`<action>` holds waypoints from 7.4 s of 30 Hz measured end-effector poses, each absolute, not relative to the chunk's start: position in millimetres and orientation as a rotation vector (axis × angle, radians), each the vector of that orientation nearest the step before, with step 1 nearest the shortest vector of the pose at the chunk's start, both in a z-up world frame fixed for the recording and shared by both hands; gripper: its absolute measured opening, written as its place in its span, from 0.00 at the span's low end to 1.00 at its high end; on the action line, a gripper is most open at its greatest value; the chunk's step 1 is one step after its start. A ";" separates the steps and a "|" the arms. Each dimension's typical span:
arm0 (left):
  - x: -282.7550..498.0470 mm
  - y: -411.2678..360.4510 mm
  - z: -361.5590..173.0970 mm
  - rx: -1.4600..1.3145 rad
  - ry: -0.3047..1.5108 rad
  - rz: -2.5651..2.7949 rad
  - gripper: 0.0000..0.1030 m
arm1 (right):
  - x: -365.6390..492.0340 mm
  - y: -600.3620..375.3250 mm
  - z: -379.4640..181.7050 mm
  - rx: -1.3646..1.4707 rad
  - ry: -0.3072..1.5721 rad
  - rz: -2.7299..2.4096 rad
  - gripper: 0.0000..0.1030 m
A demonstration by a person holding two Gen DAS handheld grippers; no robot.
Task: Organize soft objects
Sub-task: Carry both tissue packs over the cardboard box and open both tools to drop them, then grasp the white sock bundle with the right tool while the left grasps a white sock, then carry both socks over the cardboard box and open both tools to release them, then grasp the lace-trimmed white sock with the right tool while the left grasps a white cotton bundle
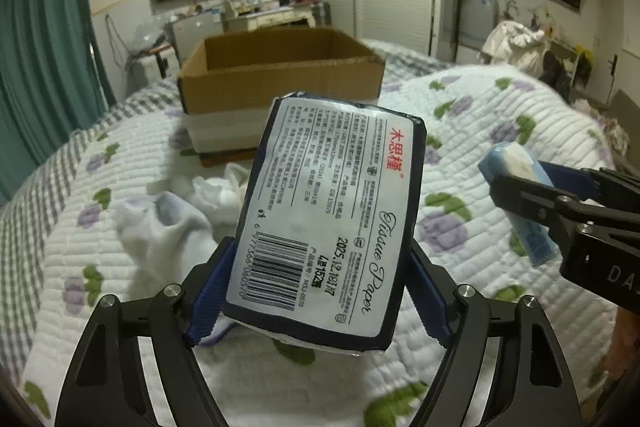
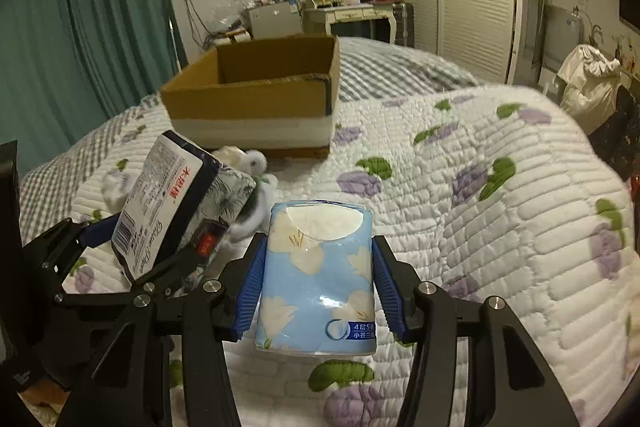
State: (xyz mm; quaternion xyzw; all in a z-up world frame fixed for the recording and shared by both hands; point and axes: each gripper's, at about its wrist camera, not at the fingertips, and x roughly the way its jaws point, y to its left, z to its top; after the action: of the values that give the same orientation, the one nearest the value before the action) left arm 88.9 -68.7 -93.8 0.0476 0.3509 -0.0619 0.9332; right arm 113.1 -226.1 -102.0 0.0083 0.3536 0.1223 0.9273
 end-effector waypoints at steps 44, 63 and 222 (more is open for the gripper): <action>285.7 -22.1 -43.1 0.032 0.715 0.044 0.88 | 372.5 -155.2 -27.0 -0.006 0.601 0.407 0.78; 84.7 0.6 149.9 -0.010 0.398 0.089 0.94 | 158.3 -185.4 175.7 -0.163 0.329 0.301 1.00; 108.1 29.7 -65.9 -0.014 0.633 0.073 0.91 | 182.2 -125.1 -83.3 -0.306 0.680 0.571 0.98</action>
State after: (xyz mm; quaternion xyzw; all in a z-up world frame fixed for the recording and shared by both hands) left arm 108.1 29.7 -65.9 -0.0068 0.3110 0.0357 0.9497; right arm 182.2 -125.1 -83.3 -0.1474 0.3276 0.2750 0.8918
